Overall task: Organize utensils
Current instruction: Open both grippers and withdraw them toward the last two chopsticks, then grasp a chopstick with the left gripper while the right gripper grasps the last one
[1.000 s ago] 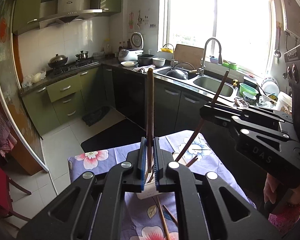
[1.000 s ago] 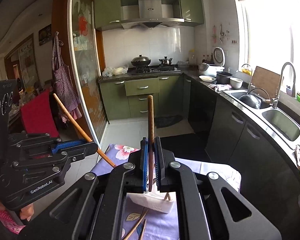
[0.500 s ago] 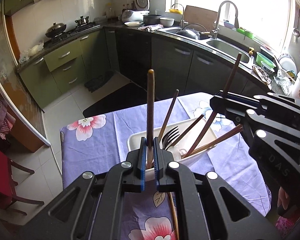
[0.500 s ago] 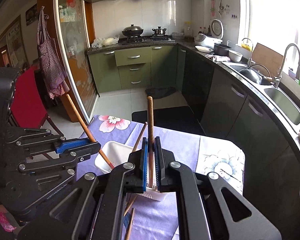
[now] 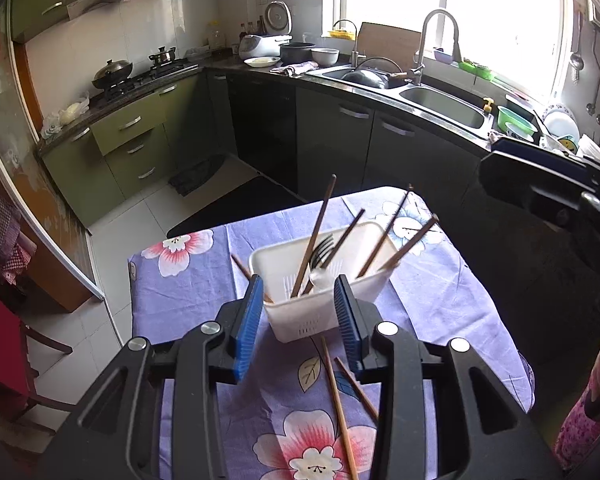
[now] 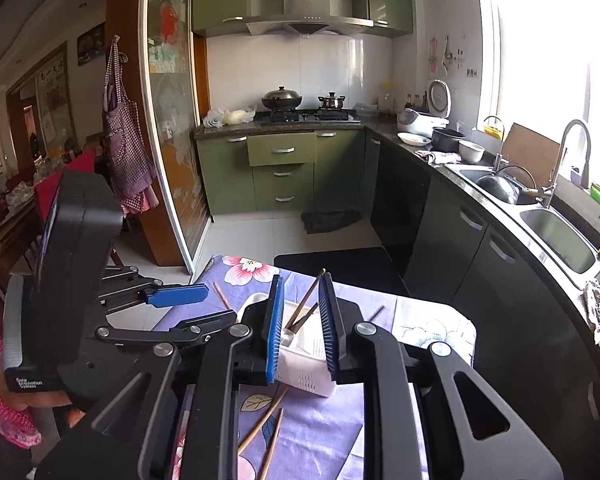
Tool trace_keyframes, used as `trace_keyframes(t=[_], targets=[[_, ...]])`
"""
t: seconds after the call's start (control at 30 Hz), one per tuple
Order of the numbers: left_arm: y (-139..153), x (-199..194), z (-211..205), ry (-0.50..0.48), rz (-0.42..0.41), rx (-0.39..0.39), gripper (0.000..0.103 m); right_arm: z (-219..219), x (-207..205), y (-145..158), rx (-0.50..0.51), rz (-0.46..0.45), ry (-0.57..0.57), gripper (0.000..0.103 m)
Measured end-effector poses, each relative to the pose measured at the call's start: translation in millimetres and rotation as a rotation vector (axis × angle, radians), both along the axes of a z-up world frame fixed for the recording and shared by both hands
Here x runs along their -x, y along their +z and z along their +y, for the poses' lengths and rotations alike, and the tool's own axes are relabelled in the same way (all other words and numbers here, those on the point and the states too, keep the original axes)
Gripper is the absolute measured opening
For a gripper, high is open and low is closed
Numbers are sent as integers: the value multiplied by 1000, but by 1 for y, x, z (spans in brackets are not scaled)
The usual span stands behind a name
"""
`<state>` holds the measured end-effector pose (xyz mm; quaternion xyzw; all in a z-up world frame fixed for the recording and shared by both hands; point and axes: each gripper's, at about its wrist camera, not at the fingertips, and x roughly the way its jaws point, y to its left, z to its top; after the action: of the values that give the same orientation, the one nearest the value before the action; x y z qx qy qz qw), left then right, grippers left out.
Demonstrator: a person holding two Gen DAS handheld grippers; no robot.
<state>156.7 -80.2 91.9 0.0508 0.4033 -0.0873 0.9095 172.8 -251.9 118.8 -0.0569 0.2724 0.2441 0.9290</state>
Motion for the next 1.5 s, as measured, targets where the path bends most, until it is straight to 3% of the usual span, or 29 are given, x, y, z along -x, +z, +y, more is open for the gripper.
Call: trace_keyframes(t=[0.1,0.37,0.47,0.7,0.87,1.0,1.1,1.2,1.5], targets=[[-26,20,0,-23,51,17,42,-12,20,-34,30,53,6,23],[-135,35,-4,-26,290,76,42,-25,14,-190,145,364,-50,23],[-166,29,-12,-12,351,49,41,-31,11,-221,145,422,-70,23],[-191,15,-23,12,392,21,39,-53,2,-223,142,435,-113,23],[-204,4,-28,20,418,-11,23,-54,-9,-223,141,449,-124,23],[-214,-1,-30,23,439,-25,21,-50,-10,-229,141,461,-116,23],[-215,-2,-31,26,432,-39,19,-49,-11,-233,142,466,-112,23],[-215,-2,-32,27,428,-56,9,-47,-12,-233,141,468,-109,23],[-204,10,-11,39,389,-35,7,-30,-9,-234,159,470,-74,23]])
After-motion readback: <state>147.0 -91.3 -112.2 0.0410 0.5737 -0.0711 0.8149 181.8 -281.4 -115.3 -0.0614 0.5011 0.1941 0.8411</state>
